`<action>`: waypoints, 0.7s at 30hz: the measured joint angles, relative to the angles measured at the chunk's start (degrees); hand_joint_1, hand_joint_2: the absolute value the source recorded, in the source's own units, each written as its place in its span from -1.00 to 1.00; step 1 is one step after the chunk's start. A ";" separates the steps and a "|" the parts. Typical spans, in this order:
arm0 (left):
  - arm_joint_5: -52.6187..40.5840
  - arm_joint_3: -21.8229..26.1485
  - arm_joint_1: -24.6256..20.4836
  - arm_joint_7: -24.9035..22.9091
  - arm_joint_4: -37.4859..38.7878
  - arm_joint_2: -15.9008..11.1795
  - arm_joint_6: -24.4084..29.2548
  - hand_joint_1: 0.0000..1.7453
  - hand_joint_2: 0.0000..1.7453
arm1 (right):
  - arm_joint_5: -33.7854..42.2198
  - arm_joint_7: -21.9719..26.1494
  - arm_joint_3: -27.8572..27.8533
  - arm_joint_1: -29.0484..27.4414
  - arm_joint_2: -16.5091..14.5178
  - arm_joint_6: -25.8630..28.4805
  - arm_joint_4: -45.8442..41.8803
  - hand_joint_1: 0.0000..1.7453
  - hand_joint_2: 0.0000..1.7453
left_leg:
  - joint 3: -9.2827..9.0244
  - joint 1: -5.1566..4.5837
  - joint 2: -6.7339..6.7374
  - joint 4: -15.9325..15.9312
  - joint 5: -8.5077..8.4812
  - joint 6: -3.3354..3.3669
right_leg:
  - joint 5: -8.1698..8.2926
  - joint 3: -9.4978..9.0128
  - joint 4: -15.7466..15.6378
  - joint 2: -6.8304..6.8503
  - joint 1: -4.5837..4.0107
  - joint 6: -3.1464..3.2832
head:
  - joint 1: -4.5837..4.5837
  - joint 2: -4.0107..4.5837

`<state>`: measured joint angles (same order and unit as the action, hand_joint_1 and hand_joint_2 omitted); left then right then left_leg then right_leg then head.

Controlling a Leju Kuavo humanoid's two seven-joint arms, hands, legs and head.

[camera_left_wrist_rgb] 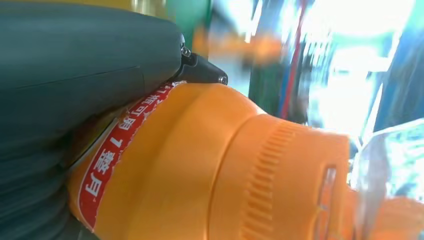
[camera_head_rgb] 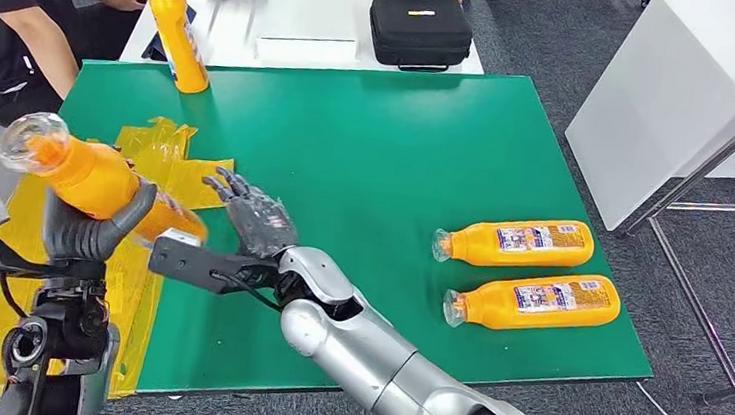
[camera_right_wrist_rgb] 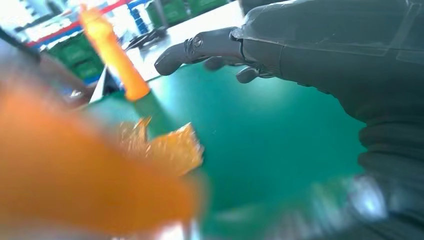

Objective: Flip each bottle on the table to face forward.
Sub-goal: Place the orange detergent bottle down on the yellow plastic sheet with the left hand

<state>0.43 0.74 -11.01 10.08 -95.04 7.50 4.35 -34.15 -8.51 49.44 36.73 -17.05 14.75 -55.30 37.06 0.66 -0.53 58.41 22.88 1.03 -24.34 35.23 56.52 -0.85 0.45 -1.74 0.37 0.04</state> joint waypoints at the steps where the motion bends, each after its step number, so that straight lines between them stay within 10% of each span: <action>1: -6.12 0.32 -0.16 0.76 -0.04 -0.04 1.91 1.00 1.00 | -0.01 -0.07 -1.04 -0.02 0.65 -0.20 -0.96 -1.00 -1.00 | 0.00 0.00 -0.01 0.00 0.00 0.00 | 0.00 0.00 0.00 0.00 0.00 0.00 | -0.01 0.00; 12: -68.70 -2.75 1.57 -1.62 6.05 -3.05 21.44 1.00 1.00 | -5.79 0.63 -17.85 -8.10 7.09 -7.49 -21.31 -1.00 -1.00 | 0.01 -0.03 -0.09 0.02 0.03 0.02 | -0.02 -0.01 -0.03 0.06 0.09 -0.02 | 0.01 0.00; 21: -86.74 -11.19 2.01 -9.04 24.02 -4.58 25.30 1.00 1.00 | -6.53 3.58 -28.29 -15.85 10.40 -10.68 -35.71 -1.00 -1.00 | 0.01 -0.04 -0.06 0.02 0.04 0.02 | -0.01 -0.01 -0.05 0.05 0.11 -0.03 | 0.01 0.00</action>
<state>-86.31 -10.44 -9.00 1.04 -71.02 2.91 29.65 -40.68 -4.93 21.15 20.88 -6.65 4.07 -91.01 37.07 0.61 -0.59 58.43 22.92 1.05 -24.35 35.23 56.47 -0.80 0.56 -1.76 0.38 0.04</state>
